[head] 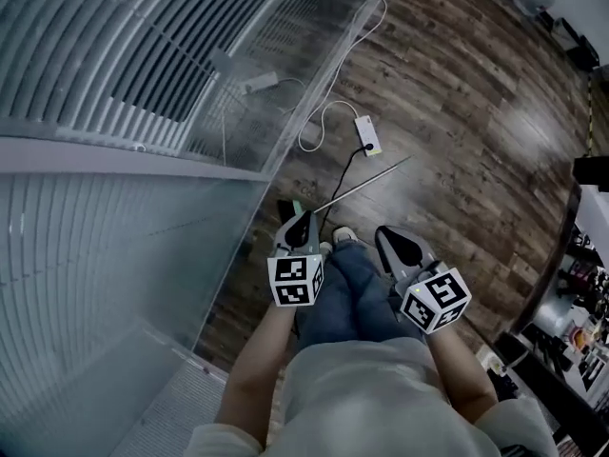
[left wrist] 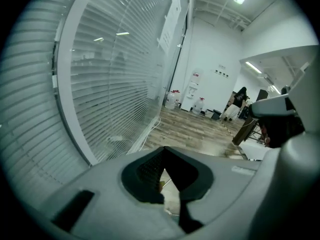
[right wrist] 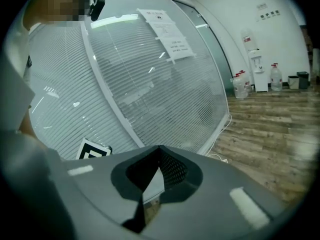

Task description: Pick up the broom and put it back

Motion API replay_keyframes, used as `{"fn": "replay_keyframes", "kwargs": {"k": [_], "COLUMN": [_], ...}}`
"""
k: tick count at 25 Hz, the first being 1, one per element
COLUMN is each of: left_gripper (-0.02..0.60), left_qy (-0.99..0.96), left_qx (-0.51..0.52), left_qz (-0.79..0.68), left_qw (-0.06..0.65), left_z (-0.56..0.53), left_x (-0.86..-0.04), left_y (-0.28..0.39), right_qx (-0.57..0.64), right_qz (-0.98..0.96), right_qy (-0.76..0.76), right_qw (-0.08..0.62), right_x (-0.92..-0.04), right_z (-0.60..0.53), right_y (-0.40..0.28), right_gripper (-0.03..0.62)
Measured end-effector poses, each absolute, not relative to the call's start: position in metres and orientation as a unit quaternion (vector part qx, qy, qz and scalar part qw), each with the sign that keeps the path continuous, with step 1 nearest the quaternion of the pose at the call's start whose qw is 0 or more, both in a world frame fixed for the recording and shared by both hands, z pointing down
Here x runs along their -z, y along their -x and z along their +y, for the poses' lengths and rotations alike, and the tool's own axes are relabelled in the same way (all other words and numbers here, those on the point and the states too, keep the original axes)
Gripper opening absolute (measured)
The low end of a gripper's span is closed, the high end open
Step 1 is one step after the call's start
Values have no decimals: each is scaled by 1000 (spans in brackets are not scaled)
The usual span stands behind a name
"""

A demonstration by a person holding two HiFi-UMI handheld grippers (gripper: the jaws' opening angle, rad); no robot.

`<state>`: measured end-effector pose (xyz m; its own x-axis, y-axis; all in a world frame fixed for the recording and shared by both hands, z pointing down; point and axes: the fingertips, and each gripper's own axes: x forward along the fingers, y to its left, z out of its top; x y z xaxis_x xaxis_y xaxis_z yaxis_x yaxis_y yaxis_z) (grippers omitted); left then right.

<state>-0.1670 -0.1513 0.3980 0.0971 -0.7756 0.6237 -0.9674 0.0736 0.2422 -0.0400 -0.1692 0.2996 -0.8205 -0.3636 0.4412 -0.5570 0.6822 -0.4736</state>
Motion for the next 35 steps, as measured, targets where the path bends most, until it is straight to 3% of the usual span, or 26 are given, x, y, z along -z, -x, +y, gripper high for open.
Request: {"fn": "replay_keyframes", "kwargs": {"k": [14,22,35], "left_gripper": [2,2,77], "left_qy": [-717,-726,-764], "left_qx": [-206,-249,-348], "left_qz": [-579,-540,-430], "left_qw": [327,345,331], "left_z": [-206,-208,-209], "left_x": [-552,-706,-872], "left_y": [129,110,60], "right_qx": [-361,-373,-347], "right_qz": [-851,-829,-832], "right_qy": [-348,-388,-401], "right_qw": [153,154,164], "right_x": [-441,-564,-663], "right_z": [-192,-201,-246], "right_y": [7,-1,-28], "right_gripper": [6,6,6]}}
